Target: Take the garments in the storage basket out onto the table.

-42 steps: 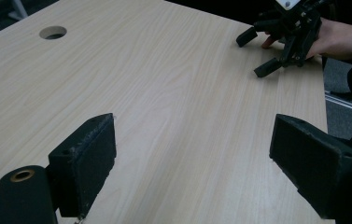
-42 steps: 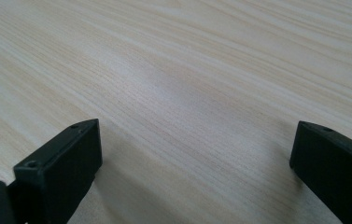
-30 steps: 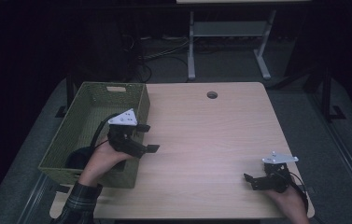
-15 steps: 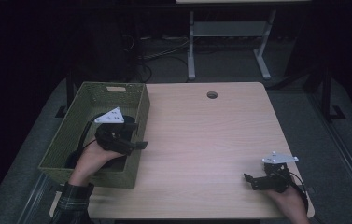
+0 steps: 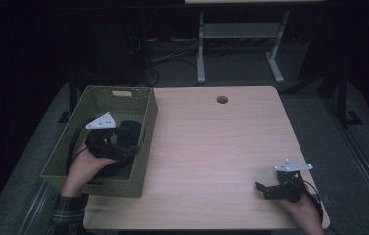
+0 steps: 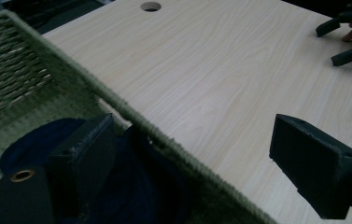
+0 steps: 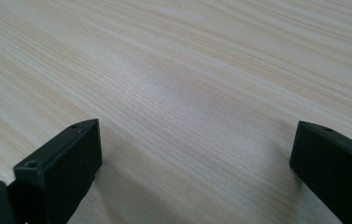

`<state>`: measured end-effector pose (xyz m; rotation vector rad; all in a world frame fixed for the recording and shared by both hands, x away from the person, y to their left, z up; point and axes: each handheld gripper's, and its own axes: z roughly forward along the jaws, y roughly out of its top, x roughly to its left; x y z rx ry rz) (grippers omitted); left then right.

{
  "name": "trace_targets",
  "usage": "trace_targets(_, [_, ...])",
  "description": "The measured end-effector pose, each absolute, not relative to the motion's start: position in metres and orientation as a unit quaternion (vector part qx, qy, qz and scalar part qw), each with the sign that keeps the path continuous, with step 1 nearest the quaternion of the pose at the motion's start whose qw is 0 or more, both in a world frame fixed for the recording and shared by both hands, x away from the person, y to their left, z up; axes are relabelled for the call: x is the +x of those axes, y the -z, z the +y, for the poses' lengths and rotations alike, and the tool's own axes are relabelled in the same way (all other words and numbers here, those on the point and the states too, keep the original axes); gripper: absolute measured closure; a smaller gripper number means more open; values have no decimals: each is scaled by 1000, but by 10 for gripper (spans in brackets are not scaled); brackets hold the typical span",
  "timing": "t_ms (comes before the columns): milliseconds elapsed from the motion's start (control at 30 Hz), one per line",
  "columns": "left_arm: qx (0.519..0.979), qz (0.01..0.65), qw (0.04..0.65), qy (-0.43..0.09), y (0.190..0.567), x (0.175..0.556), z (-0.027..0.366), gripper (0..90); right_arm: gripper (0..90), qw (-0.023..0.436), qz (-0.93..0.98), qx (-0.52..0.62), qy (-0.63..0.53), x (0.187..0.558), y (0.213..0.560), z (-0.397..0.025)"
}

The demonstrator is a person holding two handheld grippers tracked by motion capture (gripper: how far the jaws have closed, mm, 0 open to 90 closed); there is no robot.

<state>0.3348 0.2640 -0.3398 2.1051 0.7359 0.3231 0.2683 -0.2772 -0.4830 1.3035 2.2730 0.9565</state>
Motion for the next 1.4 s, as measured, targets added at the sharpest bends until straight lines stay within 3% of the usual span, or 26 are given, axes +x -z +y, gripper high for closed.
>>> trace_targets(733, [829,346,412,-152,344,329,302,141,19,176,801,462,-337,270,483,-277])
trace_targets(1400, [857,359,341,-143,363,340,299,141,19,176,801,462,-337,270,483,-277])
